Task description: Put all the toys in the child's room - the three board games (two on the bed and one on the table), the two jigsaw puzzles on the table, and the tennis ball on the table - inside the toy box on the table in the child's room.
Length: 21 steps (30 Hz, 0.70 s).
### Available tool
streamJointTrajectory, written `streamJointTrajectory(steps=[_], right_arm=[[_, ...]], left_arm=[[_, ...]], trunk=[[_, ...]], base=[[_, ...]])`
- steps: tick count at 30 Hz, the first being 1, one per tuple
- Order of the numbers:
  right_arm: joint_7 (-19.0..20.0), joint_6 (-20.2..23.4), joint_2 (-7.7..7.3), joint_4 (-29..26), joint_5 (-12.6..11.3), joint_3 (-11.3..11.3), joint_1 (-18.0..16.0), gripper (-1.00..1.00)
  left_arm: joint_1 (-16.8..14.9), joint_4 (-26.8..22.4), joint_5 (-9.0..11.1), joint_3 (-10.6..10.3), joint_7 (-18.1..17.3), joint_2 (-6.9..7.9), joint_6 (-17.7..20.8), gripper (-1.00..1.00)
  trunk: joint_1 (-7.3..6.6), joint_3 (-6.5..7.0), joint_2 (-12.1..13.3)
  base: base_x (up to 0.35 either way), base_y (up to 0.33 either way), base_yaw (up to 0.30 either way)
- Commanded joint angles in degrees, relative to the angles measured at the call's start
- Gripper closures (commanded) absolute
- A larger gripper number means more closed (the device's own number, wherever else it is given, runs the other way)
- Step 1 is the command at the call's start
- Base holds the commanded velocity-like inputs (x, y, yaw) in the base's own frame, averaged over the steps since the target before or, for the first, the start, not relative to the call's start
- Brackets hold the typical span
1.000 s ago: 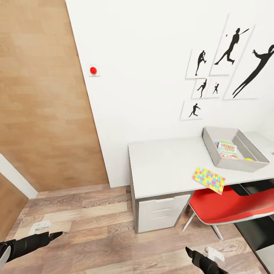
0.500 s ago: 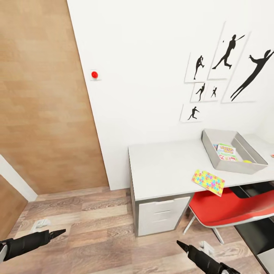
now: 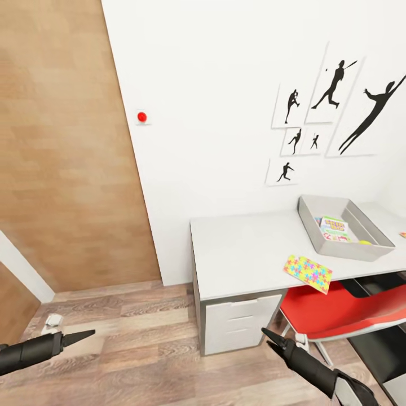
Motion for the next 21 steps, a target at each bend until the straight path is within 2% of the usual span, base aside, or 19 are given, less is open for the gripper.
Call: streamJointTrajectory(steps=[1, 7, 8, 13, 21], right_arm=[[0.64, 0.80, -0.03, -0.33, -0.31, -0.22, -0.03, -1.00], [4.56, 2.00, -0.07, -2.03, -0.31, -3.74, 0.09, -1.00], [5.75, 2.12, -0.08, -2.71, -0.30, -5.03, 0.09, -1.00], [9.17, 2.14, -0.06, -4.65, -0.08, -7.85, 0.08, -1.00], [10.85, 1.66, 0.04, -5.40, 0.33, -8.88, 0.08, -1.00]], left_arm=[[-0.04, -0.05, 0.07, 0.22, -0.70, 0.02, 0.63, -1.00], [-0.05, -0.18, 0.05, 1.53, -3.75, 0.07, 0.72, -1.00], [-0.05, -0.19, 0.02, 1.84, -4.31, 0.09, 0.73, -1.00], [-0.05, -0.21, -0.01, 2.24, -5.11, 0.09, 0.74, -1.00], [-0.05, -0.21, -0.05, 2.37, -5.37, 0.08, 0.74, -1.00]], trunk=[[0.04, -0.02, -0.11], [0.04, 0.53, -0.11], [0.04, 0.63, -0.11], [0.04, 1.09, -0.11], [0.04, 1.84, -0.11]], base=[[0.000, 0.000, 0.000], [0.000, 0.000, 0.000], [0.000, 0.000, 0.000], [0.000, 0.000, -0.002], [0.000, 0.000, -0.045]])
